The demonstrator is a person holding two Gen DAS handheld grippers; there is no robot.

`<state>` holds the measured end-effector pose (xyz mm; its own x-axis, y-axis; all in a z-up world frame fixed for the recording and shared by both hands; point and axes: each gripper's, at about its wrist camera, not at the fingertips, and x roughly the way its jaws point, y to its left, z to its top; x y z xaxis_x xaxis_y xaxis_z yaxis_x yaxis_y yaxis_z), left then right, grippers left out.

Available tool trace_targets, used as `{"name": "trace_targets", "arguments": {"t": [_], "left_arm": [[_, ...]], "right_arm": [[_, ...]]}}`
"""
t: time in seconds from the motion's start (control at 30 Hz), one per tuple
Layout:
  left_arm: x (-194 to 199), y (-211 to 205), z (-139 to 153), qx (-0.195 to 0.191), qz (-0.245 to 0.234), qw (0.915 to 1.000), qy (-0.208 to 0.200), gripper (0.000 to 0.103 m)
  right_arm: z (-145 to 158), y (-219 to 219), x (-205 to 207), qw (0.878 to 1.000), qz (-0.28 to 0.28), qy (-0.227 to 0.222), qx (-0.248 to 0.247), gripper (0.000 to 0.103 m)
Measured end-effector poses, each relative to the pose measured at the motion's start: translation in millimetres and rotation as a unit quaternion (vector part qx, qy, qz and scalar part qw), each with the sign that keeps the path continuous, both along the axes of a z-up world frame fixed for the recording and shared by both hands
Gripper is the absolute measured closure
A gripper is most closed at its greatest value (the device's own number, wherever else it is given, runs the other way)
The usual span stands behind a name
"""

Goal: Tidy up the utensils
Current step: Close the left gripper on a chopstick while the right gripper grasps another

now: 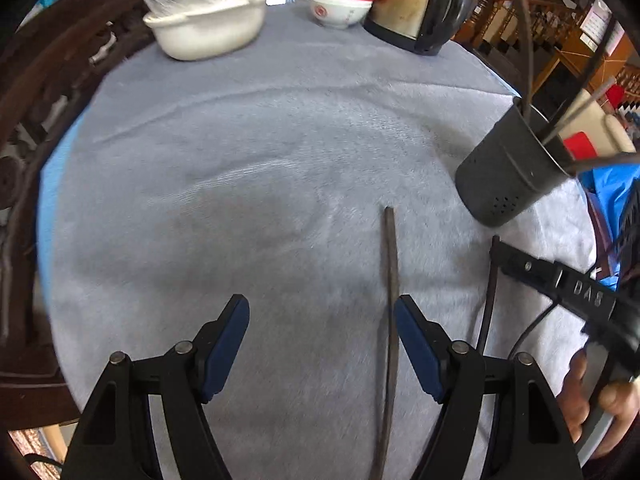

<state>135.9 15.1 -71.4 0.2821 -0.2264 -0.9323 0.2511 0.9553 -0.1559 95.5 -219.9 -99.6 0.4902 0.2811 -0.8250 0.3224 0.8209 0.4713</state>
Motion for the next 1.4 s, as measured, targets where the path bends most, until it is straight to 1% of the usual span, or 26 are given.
{"name": "trace_targets", "arguments": {"t": [0.1, 0.17, 0.23, 0.27, 0.33, 0.43, 0.5, 0.6, 0.73, 0.8, 0.87, 0.97, 1.0, 1.1, 1.2, 1.27, 1.3, 1.4], "left_arm": [[8.7, -2.1, -2.9, -0.015, -0.001, 0.9998, 0.012, 0.027], [13.4, -3.5, -1.7, -0.03, -0.003, 0.9994, 0.016, 0.029], [16.9, -6.9, -0.8, -0.038, -0.006, 0.9991, 0.017, 0.035], [19.0, -9.3, -0.4, -0.041, -0.009, 0.999, 0.017, 0.036], [24.2, -14.5, -1.6, -0.043, -0.014, 0.9988, 0.017, 0.044], [32.6, -26.6, -5.7, -0.045, -0.02, 0.9984, 0.026, 0.05], [37.2, -32.1, -8.5, -0.043, -0.025, 0.9984, 0.028, 0.051], [43.1, -46.1, -13.0, -0.033, -0.034, 0.9984, 0.029, 0.052], [49.7, -54.5, -22.6, -0.028, -0.042, 0.9977, 0.044, 0.067], [53.7, -56.2, -23.4, -0.027, -0.042, 0.998, 0.039, 0.069], [53.9, -54.3, -21.9, -0.029, -0.041, 0.9979, 0.04, 0.076], [57.8, -53.2, -22.5, -0.032, -0.039, 0.9979, 0.04, 0.088], [59.3, -53.7, -23.8, -0.032, -0.041, 0.9978, 0.041, 0.095], [60.1, -49.6, -24.0, -0.042, -0.035, 0.9976, 0.043, 0.096], [56.7, -37.2, -18.5, -0.053, -0.014, 0.9978, 0.037, 0.096], [52.8, -29.8, -8.4, -0.058, -0.006, 0.998, 0.024, 0.097], [50.0, -26.0, 1.3, -0.061, -0.003, 0.998, 0.013, 0.098], [43.2, -20.5, 24.9, -0.072, 0.0, 0.9973, -0.013, 0.098]], "right_arm": [[1.4, 5.5, 4.9, 1.0, 0.002, 0.002, -0.014, 0.067], [2.7, 11.1, 8.8, 1.0, 0.01, 0.001, -0.029, 0.07], [3.4, 17.9, 12.3, 0.999, 0.019, -0.001, -0.04, 0.08], [3.2, 20.7, 13.1, 0.999, 0.026, -0.004, -0.046, 0.081], [3.1, 24.1, 10.6, 0.997, 0.035, -0.01, -0.061, 0.086], [2.0, 22.2, 5.6, 0.997, 0.044, -0.02, -0.057, 0.086], [0.4, 15.6, -0.8, 0.997, 0.047, -0.027, -0.048, 0.087], [-0.5, 11.7, -7.8, 0.996, 0.058, -0.036, -0.051, 0.087], [-0.5, 6.7, -13.9, 0.996, 0.066, -0.044, -0.045, 0.088], [-0.7, 3.1, -16.9, 0.996, 0.067, -0.046, -0.041, 0.089], [-1.5, 1.6, -18.8, 0.996, 0.067, -0.049, -0.037, 0.089], [-1.1, -0.8, -21.9, 0.996, 0.069, -0.05, -0.038, 0.089], [-0.9, -0.2, -22.2, 0.995, 0.07, -0.05, -0.041, 0.089], [-0.3, 3.2, -19.6, 0.995, 0.074, -0.049, -0.05, 0.089], [-0.9, 10.4, -10.3, 0.995, 0.077, -0.04, -0.055, 0.09], [-0.1, 11.0, -8.8, 0.995, 0.075, -0.039, -0.049, 0.091], [0.5, 10.7, -9.1, 0.995, 0.075, -0.042, -0.043, 0.091], [9.9, 11.1, -12.1, 0.995, 0.075, -0.066, -0.029, 0.092]]}}
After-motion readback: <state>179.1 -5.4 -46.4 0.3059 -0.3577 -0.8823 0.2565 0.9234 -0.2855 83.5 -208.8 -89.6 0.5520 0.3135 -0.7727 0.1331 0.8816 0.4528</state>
